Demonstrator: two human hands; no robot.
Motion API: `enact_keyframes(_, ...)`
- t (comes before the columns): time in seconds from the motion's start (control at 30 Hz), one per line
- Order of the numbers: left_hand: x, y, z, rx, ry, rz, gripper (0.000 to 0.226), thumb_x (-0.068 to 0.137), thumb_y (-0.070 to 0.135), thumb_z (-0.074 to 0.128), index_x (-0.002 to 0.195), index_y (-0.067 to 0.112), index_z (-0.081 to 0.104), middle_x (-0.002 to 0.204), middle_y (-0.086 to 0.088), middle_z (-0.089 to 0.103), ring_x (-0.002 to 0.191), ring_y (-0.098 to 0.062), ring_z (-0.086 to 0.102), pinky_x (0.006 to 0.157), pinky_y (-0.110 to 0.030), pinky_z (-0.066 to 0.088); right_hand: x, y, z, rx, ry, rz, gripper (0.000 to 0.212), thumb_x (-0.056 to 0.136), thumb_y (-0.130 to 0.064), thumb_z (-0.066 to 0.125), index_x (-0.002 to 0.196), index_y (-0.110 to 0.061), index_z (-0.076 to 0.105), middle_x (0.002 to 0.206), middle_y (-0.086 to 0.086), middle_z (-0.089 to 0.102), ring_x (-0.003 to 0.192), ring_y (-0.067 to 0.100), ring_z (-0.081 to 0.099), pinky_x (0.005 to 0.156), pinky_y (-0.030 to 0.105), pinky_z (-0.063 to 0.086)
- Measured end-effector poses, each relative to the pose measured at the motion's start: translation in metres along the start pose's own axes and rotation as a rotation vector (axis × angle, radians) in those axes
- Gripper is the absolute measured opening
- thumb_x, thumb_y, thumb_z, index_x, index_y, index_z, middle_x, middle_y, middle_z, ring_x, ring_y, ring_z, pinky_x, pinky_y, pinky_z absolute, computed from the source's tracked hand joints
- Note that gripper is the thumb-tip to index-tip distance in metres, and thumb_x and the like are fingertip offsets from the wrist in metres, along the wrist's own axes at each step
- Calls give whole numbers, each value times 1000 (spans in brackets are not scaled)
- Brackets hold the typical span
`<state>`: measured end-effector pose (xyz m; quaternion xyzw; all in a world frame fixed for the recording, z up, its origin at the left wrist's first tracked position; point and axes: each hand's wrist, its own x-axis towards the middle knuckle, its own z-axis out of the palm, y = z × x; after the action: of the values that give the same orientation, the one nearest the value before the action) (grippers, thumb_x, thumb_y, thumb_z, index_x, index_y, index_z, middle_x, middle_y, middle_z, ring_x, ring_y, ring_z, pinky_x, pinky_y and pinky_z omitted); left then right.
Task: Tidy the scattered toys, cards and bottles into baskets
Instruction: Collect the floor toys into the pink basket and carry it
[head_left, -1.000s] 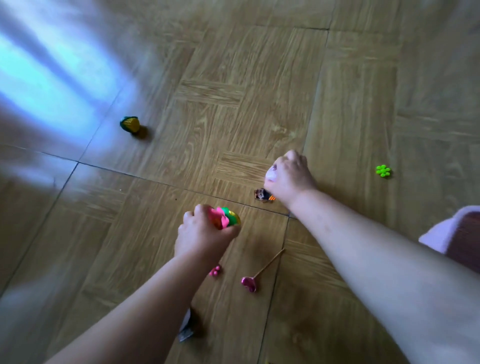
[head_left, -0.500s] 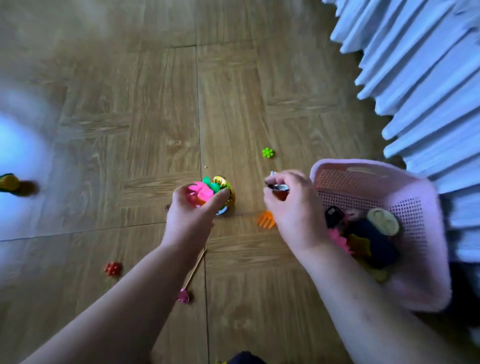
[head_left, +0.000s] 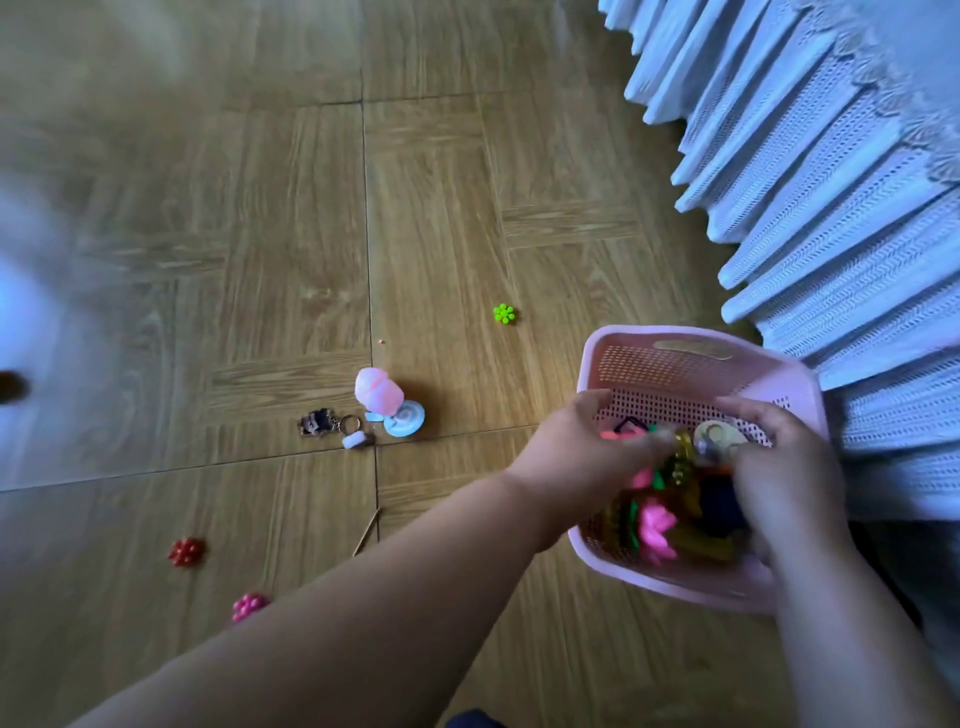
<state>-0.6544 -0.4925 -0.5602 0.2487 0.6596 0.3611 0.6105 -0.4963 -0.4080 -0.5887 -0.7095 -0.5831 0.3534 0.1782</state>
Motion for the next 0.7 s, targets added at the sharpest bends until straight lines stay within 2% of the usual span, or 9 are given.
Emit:
enact_keyframes(0.1,-1,-5,-17,16,152,21,46,88,35,68,129,19,56,112,5,66,82,3,67,68,-15,52,-4,-16,9,-24,30,-76,30,87,-6,54,94,-33,66,97,-2,68,89,20,63,74,30,48)
enact_keyframes(0.23,5,-30,-53,201,427,50,32,88,25,63,120,24,60,119,1,61,95,-22,64,86,-33,53,-8,-57,43,-101,-54,-390,23,90,-10,53,100,-26,66,103,-6,65,93,10,59,75,17,38)
enact_keyframes(0.3,8,-44,-70,291,498,38,34,87,21,61,120,24,59,120,-2,56,105,-23,59,93,-38,50,1,-76,69,-128,-143,-530,20,90,-14,55,101,-26,66,101,-6,64,89,8,59,69,6,36)
enact_keyframes(0.33,9,-52,-80,341,532,27,35,87,19,60,121,23,57,121,-3,52,106,-23,57,94,-39,49,8,-84,85,-152,-199,-600,20,89,-14,57,102,-26,66,103,-4,63,89,9,60,69,5,38)
enact_keyframes(0.43,10,-70,-107,496,617,-14,40,88,15,56,126,23,52,133,-3,42,112,-25,50,92,-34,45,34,-107,138,-379,-346,-700,32,89,-14,55,118,-25,61,127,3,54,108,21,58,86,26,45)
enact_keyframes(0.53,11,-80,-130,646,660,-92,54,89,7,50,138,27,39,147,-4,28,126,-28,35,95,-31,33,56,-125,181,-713,-511,-608,56,89,-6,49,139,-30,41,154,3,23,133,32,36,102,35,38)
enact_keyframes(0.6,9,-82,-145,748,652,-171,67,91,5,45,148,33,24,157,-5,10,135,-31,26,100,-35,35,62,-130,202,-859,-591,-560,63,91,-2,46,145,-31,32,159,3,9,141,37,20,113,39,28)
enact_keyframes(0.63,12,-79,-148,822,608,-186,72,91,3,44,151,35,17,160,-5,0,140,-33,19,103,-38,36,64,-128,202,-900,-576,-548,62,91,-1,45,144,-29,33,158,5,12,141,39,19,113,40,27)
enact_keyframes(0.7,16,-81,-161,995,487,-203,82,89,0,42,153,37,7,161,-4,-14,147,-34,1,107,-42,36,61,-125,216,-919,-501,-580,52,88,2,47,135,-21,44,145,10,28,132,39,31,105,39,36)
